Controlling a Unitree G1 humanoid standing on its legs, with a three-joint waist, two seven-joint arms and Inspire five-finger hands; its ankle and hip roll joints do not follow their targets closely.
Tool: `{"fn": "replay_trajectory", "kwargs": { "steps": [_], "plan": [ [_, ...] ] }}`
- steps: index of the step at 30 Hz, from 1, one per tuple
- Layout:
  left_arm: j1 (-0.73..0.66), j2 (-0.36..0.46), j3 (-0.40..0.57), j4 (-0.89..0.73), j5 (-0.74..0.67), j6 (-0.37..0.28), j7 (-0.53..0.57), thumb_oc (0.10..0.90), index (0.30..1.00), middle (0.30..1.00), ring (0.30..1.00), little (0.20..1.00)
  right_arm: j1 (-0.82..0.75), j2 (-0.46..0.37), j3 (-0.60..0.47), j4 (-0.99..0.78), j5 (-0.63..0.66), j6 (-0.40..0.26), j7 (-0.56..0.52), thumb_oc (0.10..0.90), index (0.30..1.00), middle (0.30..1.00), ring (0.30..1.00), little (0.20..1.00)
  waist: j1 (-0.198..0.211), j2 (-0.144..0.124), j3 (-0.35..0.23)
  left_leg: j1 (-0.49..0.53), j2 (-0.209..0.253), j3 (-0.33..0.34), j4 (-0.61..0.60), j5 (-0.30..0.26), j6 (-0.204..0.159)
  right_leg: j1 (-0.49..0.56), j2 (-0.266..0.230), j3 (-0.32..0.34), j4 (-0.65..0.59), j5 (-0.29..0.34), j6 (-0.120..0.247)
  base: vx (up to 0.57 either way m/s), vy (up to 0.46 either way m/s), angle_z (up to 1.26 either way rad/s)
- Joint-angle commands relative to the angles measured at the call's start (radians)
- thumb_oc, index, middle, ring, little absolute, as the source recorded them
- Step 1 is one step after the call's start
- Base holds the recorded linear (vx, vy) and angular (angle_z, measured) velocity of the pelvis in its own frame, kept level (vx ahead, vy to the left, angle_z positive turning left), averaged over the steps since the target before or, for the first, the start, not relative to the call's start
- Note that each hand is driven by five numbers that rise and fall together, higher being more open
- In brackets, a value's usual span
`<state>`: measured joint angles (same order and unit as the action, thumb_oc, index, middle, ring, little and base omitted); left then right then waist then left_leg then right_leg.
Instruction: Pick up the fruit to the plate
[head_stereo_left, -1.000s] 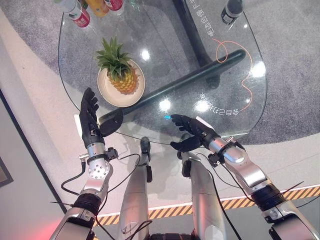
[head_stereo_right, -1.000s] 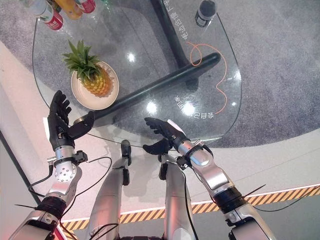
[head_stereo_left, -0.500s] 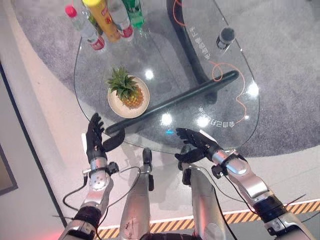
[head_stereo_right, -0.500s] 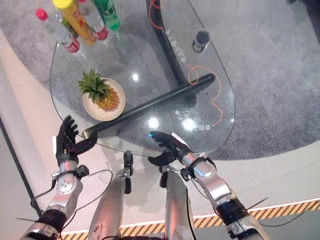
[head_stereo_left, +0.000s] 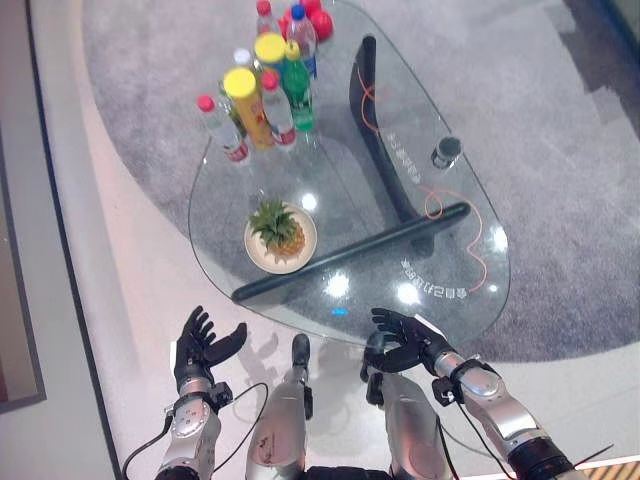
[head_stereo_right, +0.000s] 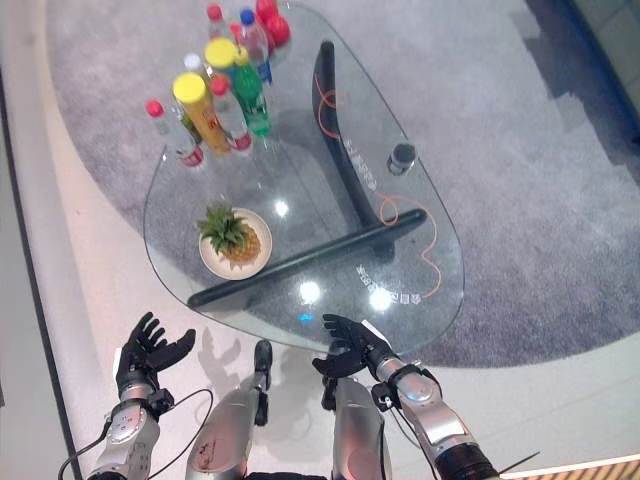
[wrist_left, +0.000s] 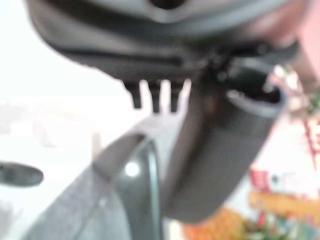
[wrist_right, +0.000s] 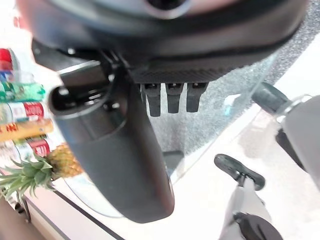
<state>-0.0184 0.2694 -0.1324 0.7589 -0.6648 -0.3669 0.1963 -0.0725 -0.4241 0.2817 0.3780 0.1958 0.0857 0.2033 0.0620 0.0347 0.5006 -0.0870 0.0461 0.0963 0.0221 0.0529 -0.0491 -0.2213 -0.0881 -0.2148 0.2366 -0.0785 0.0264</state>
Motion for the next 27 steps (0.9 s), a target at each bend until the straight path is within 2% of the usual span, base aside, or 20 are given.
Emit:
{"fn": "replay_trajectory", "kwargs": {
  "steps": [1,5,8,14,22,27],
  "plan": [
    [0.06,0.011,0.043,0.021,-0.033,0.014,-0.03,0.8,0.9,0.9,0.9,0.9,0.049,0.039,-0.017,0.011,0.004,-0.044,-0.056,0.8,0.9,0.9,0.9,0.9,-0.007,-0.06,-0.129,0.019,-0.095,0.004,0.026,-0.082,-0.003,0.165,0.026,-0.046,-0.138,0.018,0.043,0.06,0.032,0.05],
    [0.059,-0.008,0.042,0.064,-0.042,0.048,-0.046,0.8,0.9,0.9,0.9,0.9,0.056,0.054,-0.02,0.096,0.02,-0.04,-0.084,0.8,0.9,0.9,0.9,0.9,-0.01,-0.062,-0.169,0.053,-0.09,0.008,0.004,-0.081,-0.002,0.199,0.024,-0.042,-0.164,0.027,0.043,0.04,0.026,0.05],
    [0.051,-0.033,0.043,0.13,-0.078,0.094,-0.052,0.8,0.9,0.9,0.9,0.9,0.057,0.08,-0.032,0.214,0.041,-0.06,-0.119,0.8,0.9,0.9,0.9,0.9,-0.015,-0.064,-0.219,0.092,-0.081,0.02,-0.026,-0.078,-0.002,0.234,0.021,-0.042,-0.196,0.041,0.045,0.04,0.019,0.09],
    [0.036,-0.059,0.033,0.221,-0.029,0.167,-0.061,0.8,0.9,0.9,0.9,0.9,0.072,0.122,-0.047,0.353,0.07,-0.057,-0.136,0.8,0.9,0.9,0.9,0.9,-0.03,-0.059,-0.286,0.146,-0.067,0.051,-0.073,-0.071,-0.006,0.276,0.016,-0.034,-0.241,0.063,0.054,0.02,0.012,0.02],
    [0.015,-0.081,0.005,0.355,0.028,0.253,-0.123,0.8,0.9,0.9,0.9,0.9,0.055,0.146,-0.058,0.571,0.058,-0.06,-0.146,0.8,0.9,0.9,0.9,0.9,-0.037,-0.052,-0.347,0.195,-0.06,0.076,-0.097,-0.081,-0.003,0.316,0.006,-0.027,-0.282,0.083,0.063,0.01,0.005,-0.02],
    [-0.001,-0.079,-0.006,0.419,0.081,0.275,-0.147,0.8,0.9,0.9,0.9,0.9,0.049,0.163,-0.071,0.685,0.056,-0.062,-0.127,0.8,0.9,0.9,0.9,0.9,-0.041,-0.048,-0.37,0.214,-0.058,0.087,-0.106,-0.086,-0.002,0.331,0.006,-0.019,-0.297,0.091,0.066,0.05,0.024,-0.01]
  ]
}}
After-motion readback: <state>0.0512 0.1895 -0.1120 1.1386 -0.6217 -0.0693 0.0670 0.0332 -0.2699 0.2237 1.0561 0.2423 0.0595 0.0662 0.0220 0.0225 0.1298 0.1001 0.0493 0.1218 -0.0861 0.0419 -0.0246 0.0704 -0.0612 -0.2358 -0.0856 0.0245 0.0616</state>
